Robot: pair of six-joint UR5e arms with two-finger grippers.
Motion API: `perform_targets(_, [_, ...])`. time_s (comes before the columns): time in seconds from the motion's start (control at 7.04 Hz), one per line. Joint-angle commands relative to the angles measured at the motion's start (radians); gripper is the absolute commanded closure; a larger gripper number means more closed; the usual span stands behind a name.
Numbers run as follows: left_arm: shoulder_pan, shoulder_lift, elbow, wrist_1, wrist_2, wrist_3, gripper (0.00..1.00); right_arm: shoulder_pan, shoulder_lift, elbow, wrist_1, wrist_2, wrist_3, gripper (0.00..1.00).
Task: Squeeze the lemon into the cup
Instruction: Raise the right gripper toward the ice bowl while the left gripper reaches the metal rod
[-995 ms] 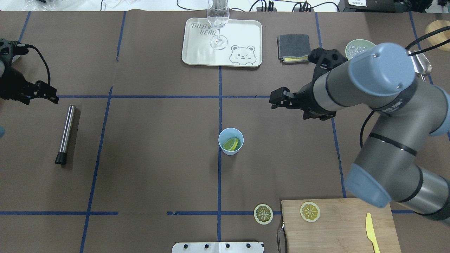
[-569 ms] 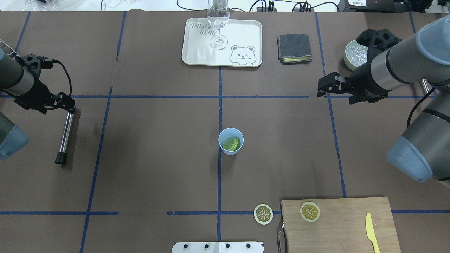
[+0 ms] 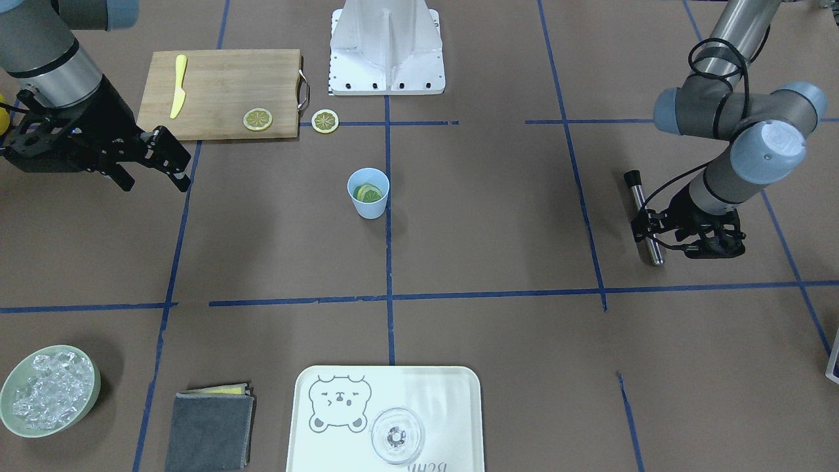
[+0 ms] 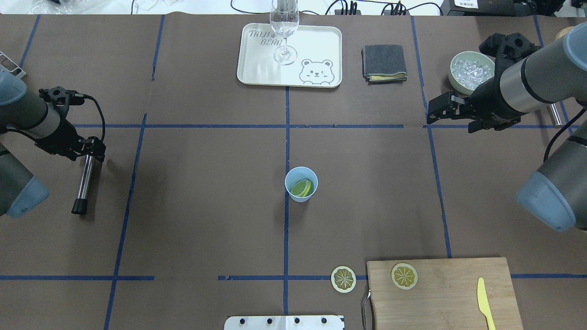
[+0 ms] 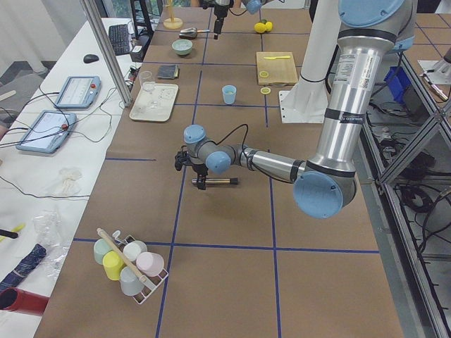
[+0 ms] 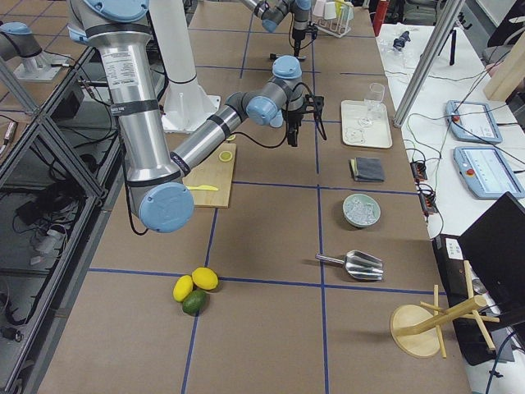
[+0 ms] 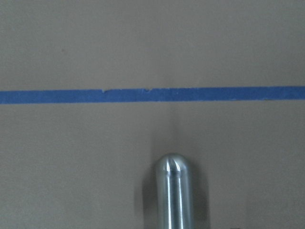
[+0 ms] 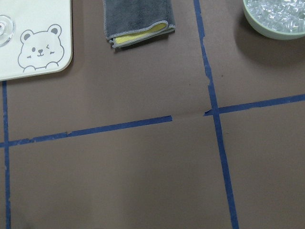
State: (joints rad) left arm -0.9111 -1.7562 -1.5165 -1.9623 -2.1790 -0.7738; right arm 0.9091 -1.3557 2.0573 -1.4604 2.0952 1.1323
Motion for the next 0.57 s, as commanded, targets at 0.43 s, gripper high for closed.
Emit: perform_targets(0.43, [0.005, 0.007, -0.115, 0.006, 0.001, 0.001, 1.0, -0.001, 0.0, 0.001, 0.0, 0.0, 0.0, 0.0])
